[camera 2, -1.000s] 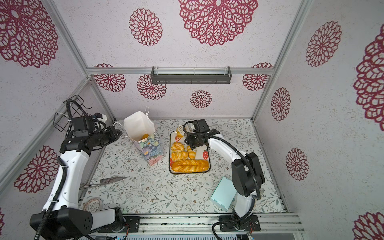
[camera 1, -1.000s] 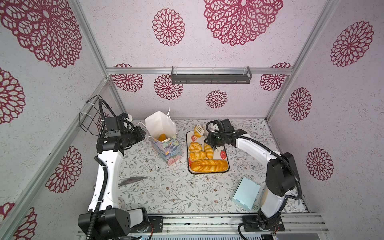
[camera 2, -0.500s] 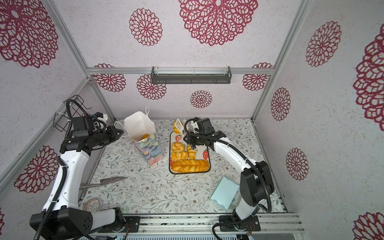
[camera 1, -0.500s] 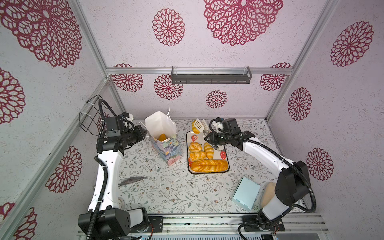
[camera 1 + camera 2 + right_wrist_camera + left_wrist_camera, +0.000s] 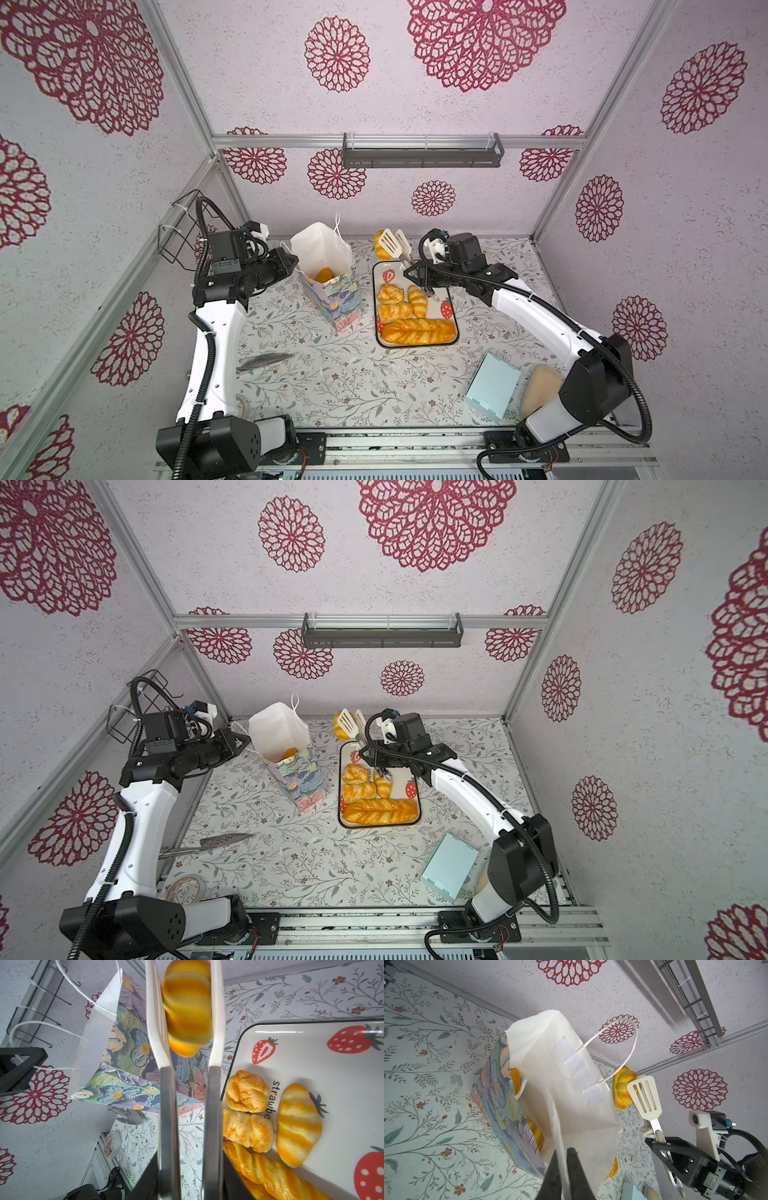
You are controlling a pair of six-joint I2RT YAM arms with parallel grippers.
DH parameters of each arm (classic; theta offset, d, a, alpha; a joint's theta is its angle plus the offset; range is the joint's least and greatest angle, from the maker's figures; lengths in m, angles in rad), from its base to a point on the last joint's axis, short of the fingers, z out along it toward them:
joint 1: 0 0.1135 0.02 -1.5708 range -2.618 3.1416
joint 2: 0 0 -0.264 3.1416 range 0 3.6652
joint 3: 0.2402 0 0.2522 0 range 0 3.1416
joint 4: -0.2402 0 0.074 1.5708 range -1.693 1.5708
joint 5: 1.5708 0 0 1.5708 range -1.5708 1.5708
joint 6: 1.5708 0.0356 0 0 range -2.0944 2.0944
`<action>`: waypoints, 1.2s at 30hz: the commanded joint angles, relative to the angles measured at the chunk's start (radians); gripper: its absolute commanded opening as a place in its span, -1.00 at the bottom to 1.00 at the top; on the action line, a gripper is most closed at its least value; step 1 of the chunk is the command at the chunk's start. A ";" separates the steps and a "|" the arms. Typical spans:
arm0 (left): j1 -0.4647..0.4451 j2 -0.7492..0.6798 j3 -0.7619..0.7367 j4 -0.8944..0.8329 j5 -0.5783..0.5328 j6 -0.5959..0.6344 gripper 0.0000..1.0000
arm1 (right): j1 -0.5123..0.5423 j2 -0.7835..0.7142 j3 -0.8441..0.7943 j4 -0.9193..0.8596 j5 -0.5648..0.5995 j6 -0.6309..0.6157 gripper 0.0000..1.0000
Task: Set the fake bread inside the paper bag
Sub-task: 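Lift the croissant in the tongs and carry it toward the paper bag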
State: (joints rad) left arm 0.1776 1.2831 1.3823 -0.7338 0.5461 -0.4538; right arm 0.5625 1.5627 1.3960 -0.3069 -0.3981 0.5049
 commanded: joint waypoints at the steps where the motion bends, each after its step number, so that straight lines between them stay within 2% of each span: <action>1: 0.003 -0.021 -0.010 0.045 0.035 -0.012 -0.79 | 0.018 -0.068 0.036 0.065 -0.025 -0.035 -0.25; 20: 0.003 -0.008 -0.008 0.033 0.029 -0.013 -0.79 | 0.101 -0.101 0.094 0.057 -0.030 -0.087 -0.24; 36: 0.003 -0.007 -0.009 0.018 0.021 -0.005 -0.79 | 0.182 -0.071 0.177 0.040 -0.038 -0.120 -0.22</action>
State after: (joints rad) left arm 0.1776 1.2831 1.3769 -0.7227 0.5674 -0.4660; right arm 0.7303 1.5272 1.5238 -0.3126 -0.4160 0.4179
